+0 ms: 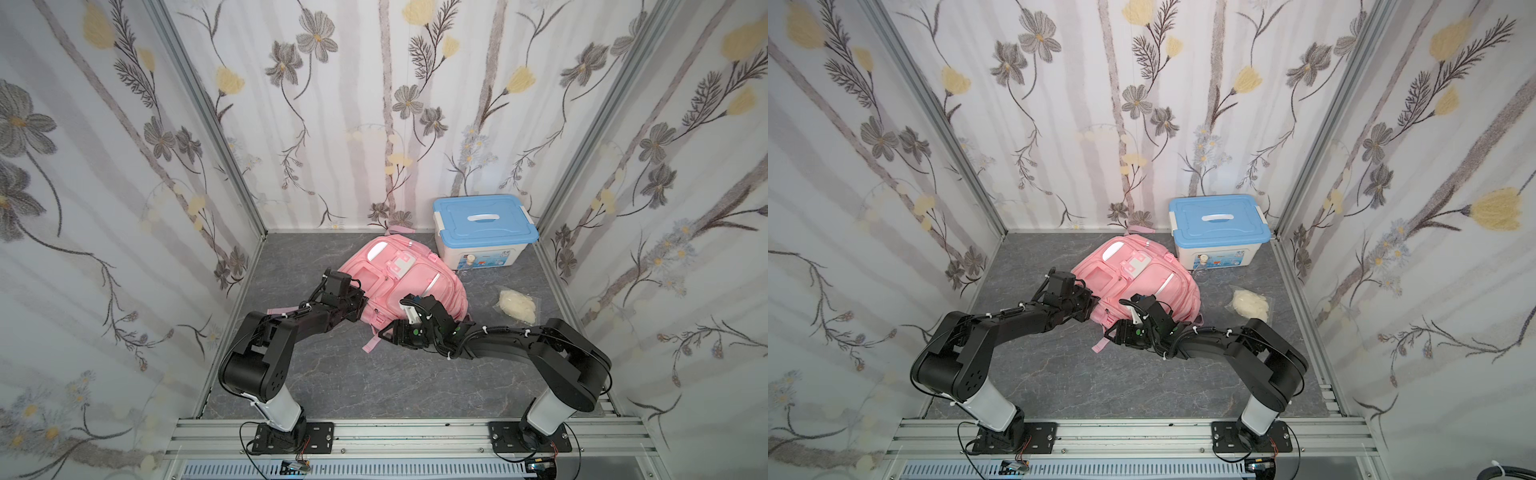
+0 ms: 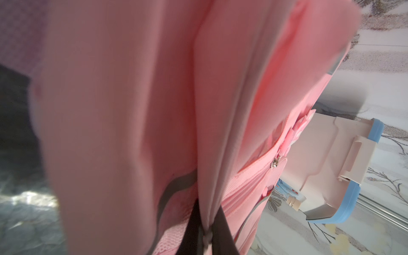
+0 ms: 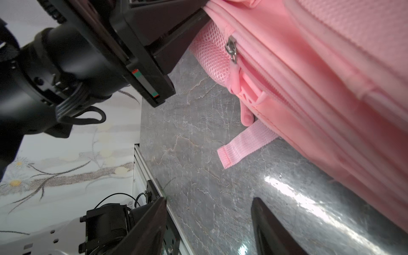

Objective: Zip up the backpack
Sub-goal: Zip the zipper on the backpack.

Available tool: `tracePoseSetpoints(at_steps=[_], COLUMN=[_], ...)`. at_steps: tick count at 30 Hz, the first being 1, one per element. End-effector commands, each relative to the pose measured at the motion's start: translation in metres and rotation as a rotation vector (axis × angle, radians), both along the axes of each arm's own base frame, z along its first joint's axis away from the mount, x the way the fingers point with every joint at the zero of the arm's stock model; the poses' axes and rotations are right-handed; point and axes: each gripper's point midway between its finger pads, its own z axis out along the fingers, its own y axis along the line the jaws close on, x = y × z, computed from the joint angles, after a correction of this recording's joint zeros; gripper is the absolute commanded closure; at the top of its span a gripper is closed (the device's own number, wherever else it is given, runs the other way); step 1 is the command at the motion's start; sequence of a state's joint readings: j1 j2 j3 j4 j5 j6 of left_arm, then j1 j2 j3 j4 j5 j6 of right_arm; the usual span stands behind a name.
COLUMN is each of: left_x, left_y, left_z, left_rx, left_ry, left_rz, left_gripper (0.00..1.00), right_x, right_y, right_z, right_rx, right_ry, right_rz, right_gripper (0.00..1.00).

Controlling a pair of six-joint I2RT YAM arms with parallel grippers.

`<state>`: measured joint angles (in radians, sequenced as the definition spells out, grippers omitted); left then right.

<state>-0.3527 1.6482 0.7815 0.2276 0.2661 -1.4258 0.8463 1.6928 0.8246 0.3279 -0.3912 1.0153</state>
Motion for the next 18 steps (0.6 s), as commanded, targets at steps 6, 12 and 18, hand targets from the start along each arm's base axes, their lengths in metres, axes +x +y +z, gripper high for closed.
tracePoseSetpoints(at_steps=[6, 12, 18], left_x=[-0.019, -0.025, -0.028], left_y=[-0.006, -0.008, -0.008], left_z=[0.020, 0.021, 0.030], left_rx=[-0.061, -0.097, -0.128], left_ry=[0.028, 0.040, 0.035], left_rz=[-0.001, 0.004, 0.011], left_gripper=[1.00, 1.00, 1.00], right_x=[0.015, 0.024, 0.035], right_y=[0.024, 0.032, 0.022], right_z=[0.011, 0.007, -0.003], right_rx=[0.031, 0.026, -0.031], right_ry=[-0.100, -0.116, -0.164], right_rz=[-0.016, -0.017, -0.068], right_gripper=[0.46, 0.48, 0.47])
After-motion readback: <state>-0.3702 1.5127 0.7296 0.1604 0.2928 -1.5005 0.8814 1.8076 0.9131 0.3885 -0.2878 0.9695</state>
